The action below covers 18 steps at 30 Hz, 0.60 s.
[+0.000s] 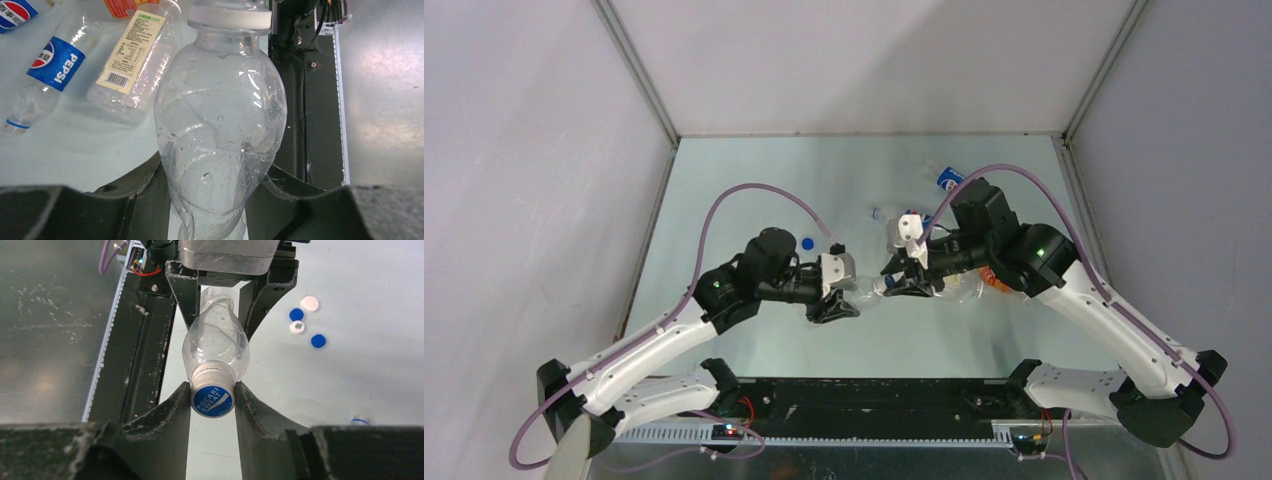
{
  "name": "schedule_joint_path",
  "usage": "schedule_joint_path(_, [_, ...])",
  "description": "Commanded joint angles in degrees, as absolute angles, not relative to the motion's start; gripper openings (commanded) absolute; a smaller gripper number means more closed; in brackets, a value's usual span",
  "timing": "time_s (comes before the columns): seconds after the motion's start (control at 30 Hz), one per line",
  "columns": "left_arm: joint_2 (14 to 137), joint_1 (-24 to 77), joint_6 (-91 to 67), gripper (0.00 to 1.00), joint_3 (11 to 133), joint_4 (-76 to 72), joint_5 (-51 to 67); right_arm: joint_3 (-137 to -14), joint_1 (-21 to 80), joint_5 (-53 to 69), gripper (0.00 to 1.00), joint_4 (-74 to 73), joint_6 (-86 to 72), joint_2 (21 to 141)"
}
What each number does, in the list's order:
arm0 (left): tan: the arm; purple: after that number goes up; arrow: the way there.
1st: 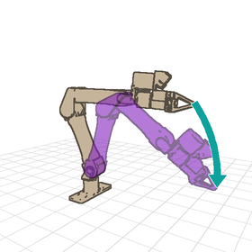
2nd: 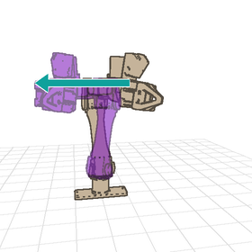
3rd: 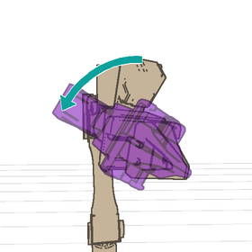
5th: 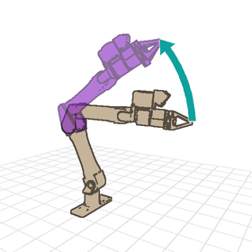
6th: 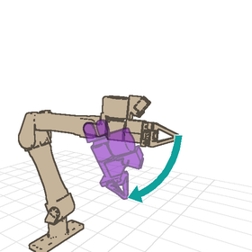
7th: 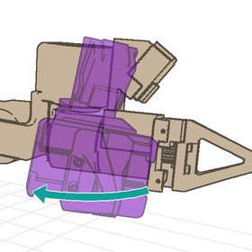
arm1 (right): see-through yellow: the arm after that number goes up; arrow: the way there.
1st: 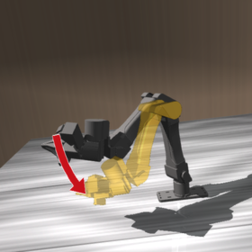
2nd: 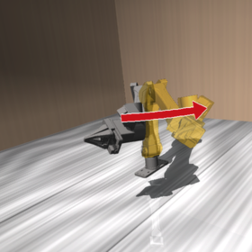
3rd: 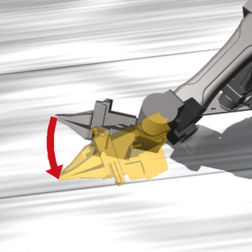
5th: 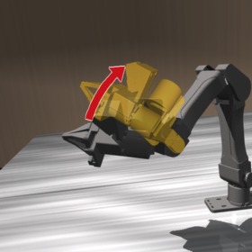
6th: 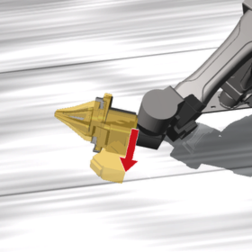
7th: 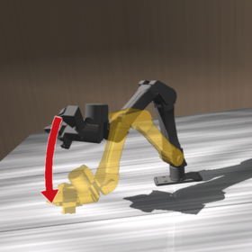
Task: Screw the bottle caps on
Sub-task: Screw the bottle cap onto the plastic bottle.
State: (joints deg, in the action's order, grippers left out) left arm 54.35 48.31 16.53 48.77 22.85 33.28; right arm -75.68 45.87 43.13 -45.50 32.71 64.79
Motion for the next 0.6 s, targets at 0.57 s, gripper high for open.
schedule_joint_path(0.57, [44.1, 54.6, 20.0, 0.0, 41.1, 8.5, -1.8, -79.0, 46.6, 22.8, 0.17, -38.7, -37.9, 75.0])
